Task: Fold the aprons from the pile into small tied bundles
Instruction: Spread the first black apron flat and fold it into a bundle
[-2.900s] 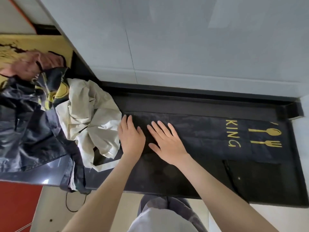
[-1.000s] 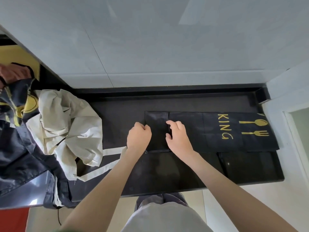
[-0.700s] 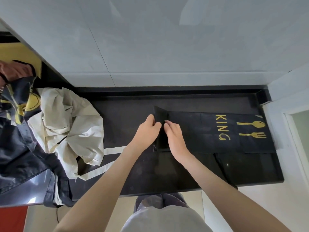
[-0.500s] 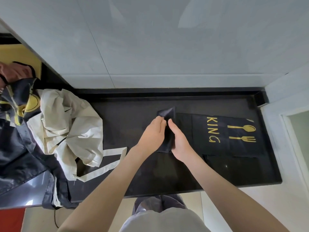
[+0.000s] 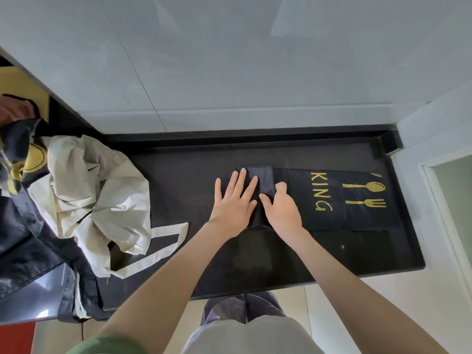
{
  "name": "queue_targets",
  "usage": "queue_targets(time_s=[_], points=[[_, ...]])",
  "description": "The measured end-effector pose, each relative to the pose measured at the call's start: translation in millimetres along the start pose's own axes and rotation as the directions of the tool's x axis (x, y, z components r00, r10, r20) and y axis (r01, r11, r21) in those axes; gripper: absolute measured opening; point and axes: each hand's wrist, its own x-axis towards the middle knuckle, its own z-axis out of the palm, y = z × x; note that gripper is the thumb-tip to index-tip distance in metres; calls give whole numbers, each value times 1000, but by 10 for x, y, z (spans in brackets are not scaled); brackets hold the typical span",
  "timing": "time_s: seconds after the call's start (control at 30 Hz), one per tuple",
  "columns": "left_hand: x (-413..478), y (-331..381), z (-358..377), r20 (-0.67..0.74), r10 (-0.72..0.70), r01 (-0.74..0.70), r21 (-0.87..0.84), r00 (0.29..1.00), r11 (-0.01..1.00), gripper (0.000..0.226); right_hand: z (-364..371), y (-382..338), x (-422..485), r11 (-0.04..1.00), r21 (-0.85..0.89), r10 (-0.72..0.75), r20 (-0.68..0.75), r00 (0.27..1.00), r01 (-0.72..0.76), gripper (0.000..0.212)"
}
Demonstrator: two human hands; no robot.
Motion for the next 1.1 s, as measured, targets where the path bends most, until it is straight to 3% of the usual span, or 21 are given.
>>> queue_targets(time_s=[0.1,0.23,0.37,0.47,0.53,0.6,0.63,0.67,0.73,0.77,0.9,1.0,1.03,1.1], points=[[9,-61,90,-4,62,-62,59,998,996,58,16,3,-49,985,-150,-86,-40,996,79,59],[-1,-122,162,-5,129,-127,126,992,984,59,143,151,-69,840,-441,-422,-163,892,317,66],[12,-186,106,6,217,-216,123,976,969,69,146,325,15,761,-555,-468,-109,877,337,53],[-5,-236,96,13,246,-246,86,969,965,90,116,357,47,741,-583,-431,-30,902,335,60],[-45,-251,38,28,164,-165,14,986,986,110,137,332,43,753,-578,-398,-19,917,315,62],[-79,-162,-75,31,16,-10,-188,999,982,114,158,318,42,781,-560,-361,-44,932,276,63],[-89,-97,-124,32,-107,112,-361,994,926,107,176,305,36,795,-547,-354,-65,933,264,62],[-87,-35,-189,69,-271,264,-548,960,794,95,190,294,23,809,-529,-349,-82,934,256,60],[-31,18,-262,276,-493,513,-730,825,451,66,222,224,-9,841,-486,-330,-113,937,237,54],[4,28,-287,352,-505,577,-709,788,406,51,243,183,-18,861,-458,-306,-121,944,221,54],[11,51,-353,317,-383,496,-601,868,627,15,179,30,-34,922,-297,-291,-109,950,249,53],[-49,192,-464,164,-295,333,-603,941,725,23,-103,-135,-9,977,15,-214,26,976,214,42],[-69,237,-497,124,-259,280,-601,958,748,27,-213,-216,-13,971,218,-120,107,987,95,42],[-116,359,-546,80,-181,193,-571,980,798,28,-338,-314,-5,768,599,22,328,945,-226,45]])
